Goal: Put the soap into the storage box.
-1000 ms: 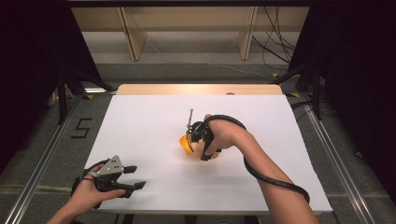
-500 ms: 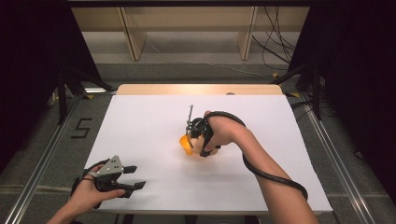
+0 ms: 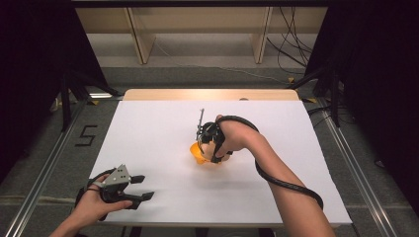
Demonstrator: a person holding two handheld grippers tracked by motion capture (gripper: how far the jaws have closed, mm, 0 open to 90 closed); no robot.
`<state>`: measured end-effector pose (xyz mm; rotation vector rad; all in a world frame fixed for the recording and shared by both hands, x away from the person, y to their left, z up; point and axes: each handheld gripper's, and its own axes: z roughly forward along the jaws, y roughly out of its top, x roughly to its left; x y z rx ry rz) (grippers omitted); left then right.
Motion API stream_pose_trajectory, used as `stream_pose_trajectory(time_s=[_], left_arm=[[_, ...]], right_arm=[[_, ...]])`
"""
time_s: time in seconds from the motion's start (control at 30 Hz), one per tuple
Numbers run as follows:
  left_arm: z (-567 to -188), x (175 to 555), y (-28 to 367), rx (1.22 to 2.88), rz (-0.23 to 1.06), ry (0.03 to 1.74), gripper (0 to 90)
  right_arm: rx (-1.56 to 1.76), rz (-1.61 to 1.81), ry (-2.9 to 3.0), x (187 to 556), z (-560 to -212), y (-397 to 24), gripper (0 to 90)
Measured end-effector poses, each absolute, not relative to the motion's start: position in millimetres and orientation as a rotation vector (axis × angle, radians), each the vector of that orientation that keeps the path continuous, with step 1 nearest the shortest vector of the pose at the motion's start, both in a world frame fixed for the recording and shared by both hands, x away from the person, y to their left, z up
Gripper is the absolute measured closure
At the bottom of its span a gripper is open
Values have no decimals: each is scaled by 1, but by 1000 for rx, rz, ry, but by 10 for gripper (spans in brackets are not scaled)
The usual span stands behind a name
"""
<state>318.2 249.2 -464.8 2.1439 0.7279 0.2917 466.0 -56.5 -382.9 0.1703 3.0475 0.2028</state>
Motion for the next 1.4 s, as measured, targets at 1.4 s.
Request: stream_pose_trajectory(time_s=[1.4], left_arm=[[-466,317,247,2103,278,746,314]], right_arm=[[224,228,3024,483,-387,-50,339]])
